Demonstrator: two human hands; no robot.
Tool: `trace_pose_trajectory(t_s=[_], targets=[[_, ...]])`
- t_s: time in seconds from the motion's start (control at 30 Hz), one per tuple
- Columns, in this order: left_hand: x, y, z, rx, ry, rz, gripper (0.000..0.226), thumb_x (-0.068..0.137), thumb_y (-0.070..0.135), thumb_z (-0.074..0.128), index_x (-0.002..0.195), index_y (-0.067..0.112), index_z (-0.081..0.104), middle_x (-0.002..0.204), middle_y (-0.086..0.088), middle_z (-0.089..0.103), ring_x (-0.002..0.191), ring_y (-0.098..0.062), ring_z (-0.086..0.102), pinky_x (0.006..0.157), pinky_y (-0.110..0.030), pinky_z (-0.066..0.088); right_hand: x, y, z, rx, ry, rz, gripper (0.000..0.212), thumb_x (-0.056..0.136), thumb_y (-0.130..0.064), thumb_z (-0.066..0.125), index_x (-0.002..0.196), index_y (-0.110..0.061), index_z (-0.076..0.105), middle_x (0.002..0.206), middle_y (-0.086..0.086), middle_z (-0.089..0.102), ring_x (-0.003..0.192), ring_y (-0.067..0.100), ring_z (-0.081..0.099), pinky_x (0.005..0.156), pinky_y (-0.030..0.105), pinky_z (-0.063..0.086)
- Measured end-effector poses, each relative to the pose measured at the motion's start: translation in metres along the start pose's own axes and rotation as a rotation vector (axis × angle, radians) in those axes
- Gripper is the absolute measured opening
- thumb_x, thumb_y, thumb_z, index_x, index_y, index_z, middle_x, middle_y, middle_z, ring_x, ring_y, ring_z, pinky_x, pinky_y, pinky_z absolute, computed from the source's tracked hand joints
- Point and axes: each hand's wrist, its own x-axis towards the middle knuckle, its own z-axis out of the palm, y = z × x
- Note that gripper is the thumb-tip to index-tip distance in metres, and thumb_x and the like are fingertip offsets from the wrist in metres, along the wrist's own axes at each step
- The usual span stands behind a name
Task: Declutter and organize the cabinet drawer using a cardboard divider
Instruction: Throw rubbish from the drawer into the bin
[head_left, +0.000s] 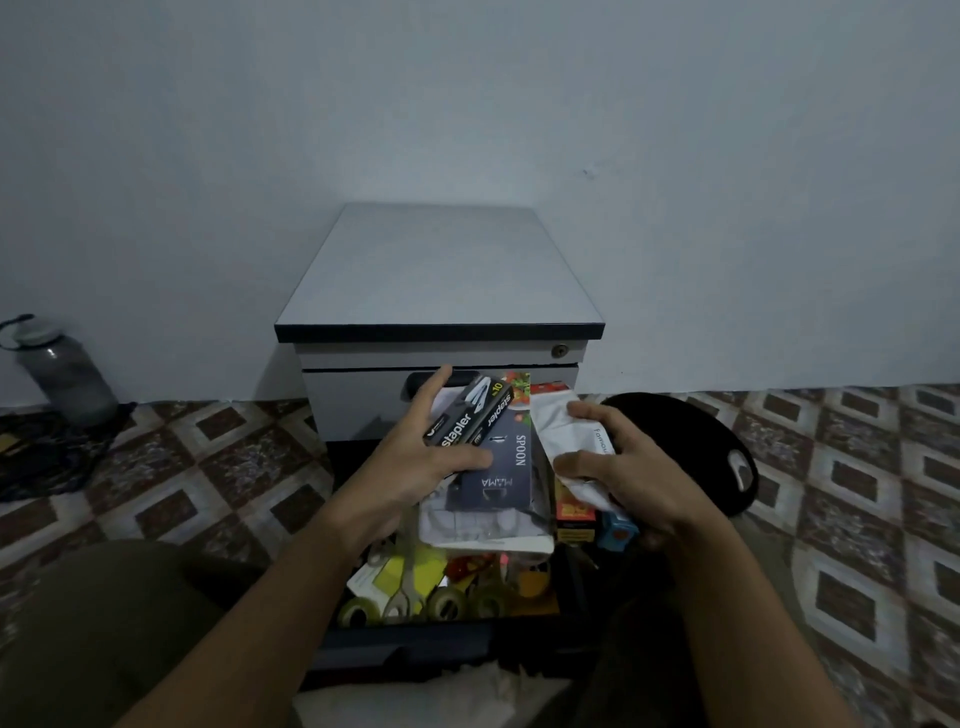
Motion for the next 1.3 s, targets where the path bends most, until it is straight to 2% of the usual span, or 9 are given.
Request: trace_pose_trajectory(t_s=[0.17, 0.27, 0.43, 0.57, 0.7, 0.97, 1.07, 1.2, 1.3], targets=[[0.033, 0.018, 0.038, 0.059, -0.086, 0.035, 0.092, 0.072, 0.010, 0.085, 0.136, 0.059, 0.042, 0.125, -0.002, 0.065, 0.103, -0.019, 0.071, 0.091, -0.041, 0.058, 0.000, -0.013, -0.043, -0.041, 0.107, -0.022, 0.054, 0.075, -0.008, 0.079, 0.118, -0.036, 0.063, 0.112, 0.013, 0.068, 0.091, 0.037, 0.072, 0.082, 0.058, 0.058], [0.057, 0.023, 0.065, 0.074, -0.135, 0.038, 0.085, 0.071, 0.009, 0.085, 0.136, 0.051, 0.049, 0.123, 0.001, 0.066, 0.105, -0.018, 0.070, 0.095, -0.041, 0.056, 0.000, -0.022, -0.070, -0.005, 0.129, 0.009, 0.053, 0.080, -0.004, 0.074, 0.122, -0.033, 0.060, 0.115, 0.016, 0.064, 0.094, 0.042, 0.069, 0.079, 0.055, 0.059], [0.094, 0.029, 0.112, 0.118, -0.233, -0.010, 0.078, 0.076, 0.006, 0.080, 0.137, 0.042, 0.049, 0.122, -0.003, 0.065, 0.103, -0.021, 0.070, 0.085, -0.036, 0.060, 0.016, -0.025, -0.110, -0.018, 0.191, 0.094, 0.053, 0.080, -0.002, 0.073, 0.124, -0.028, 0.057, 0.114, 0.021, 0.064, 0.088, 0.040, 0.071, 0.079, 0.059, 0.058], [0.126, 0.022, 0.142, 0.123, -0.270, -0.078, 0.077, 0.075, 0.007, 0.081, 0.136, 0.041, 0.050, 0.118, -0.007, 0.067, 0.102, -0.026, 0.071, 0.089, -0.045, 0.059, 0.027, -0.028, -0.142, -0.080, 0.202, 0.145, 0.053, 0.083, -0.003, 0.072, 0.127, -0.026, 0.054, 0.113, 0.013, 0.060, 0.078, 0.029, 0.072, 0.062, 0.038, 0.061], [0.157, 0.001, 0.170, 0.069, -0.271, -0.138, 0.074, 0.075, 0.001, 0.079, 0.135, 0.034, 0.052, 0.115, -0.009, 0.068, 0.099, -0.028, 0.071, 0.085, -0.044, 0.060, 0.046, -0.008, -0.180, -0.015, 0.233, 0.182, 0.051, 0.082, -0.002, 0.072, 0.124, -0.027, 0.058, 0.120, 0.020, 0.061, 0.096, 0.044, 0.069, 0.084, 0.062, 0.055], [0.225, -0.051, 0.201, 0.069, -0.250, -0.198, 0.072, 0.073, 0.003, 0.082, 0.132, 0.035, 0.054, 0.121, -0.006, 0.065, 0.104, -0.025, 0.069, 0.088, -0.042, 0.059, 0.095, 0.033, -0.225, 0.071, 0.261, 0.238, 0.056, 0.082, 0.002, 0.071, 0.128, -0.028, 0.056, 0.122, 0.021, 0.060, 0.103, 0.046, 0.066, 0.089, 0.064, 0.052], [0.250, -0.071, 0.204, 0.119, -0.243, -0.216, 0.084, 0.060, 0.014, 0.088, 0.134, 0.036, 0.055, 0.129, -0.006, 0.061, 0.108, -0.022, 0.067, 0.088, -0.038, 0.059, 0.118, 0.052, -0.231, 0.041, 0.268, 0.251, 0.055, 0.082, 0.000, 0.071, 0.126, -0.030, 0.056, 0.125, 0.018, 0.056, 0.103, 0.044, 0.065, 0.089, 0.061, 0.054], [0.270, -0.097, 0.209, 0.237, -0.280, -0.278, 0.090, 0.071, 0.014, 0.086, 0.146, 0.033, 0.041, 0.140, -0.006, 0.052, 0.114, -0.020, 0.060, 0.095, -0.034, 0.052, 0.144, 0.087, -0.236, 0.005, 0.266, 0.279, 0.055, 0.083, -0.005, 0.074, 0.124, -0.035, 0.054, 0.135, 0.014, 0.051, 0.105, 0.041, 0.063, 0.088, 0.059, 0.055], [0.278, -0.114, 0.215, 0.351, -0.306, -0.367, 0.105, 0.076, 0.038, 0.084, 0.156, 0.036, 0.016, 0.160, -0.002, 0.027, 0.136, -0.027, 0.043, 0.105, -0.043, 0.045, 0.154, 0.112, -0.236, -0.061, 0.295, 0.284, 0.062, 0.087, -0.011, 0.073, 0.139, -0.032, 0.046, 0.148, 0.010, 0.042, 0.117, 0.035, 0.056, 0.087, 0.049, 0.056]])
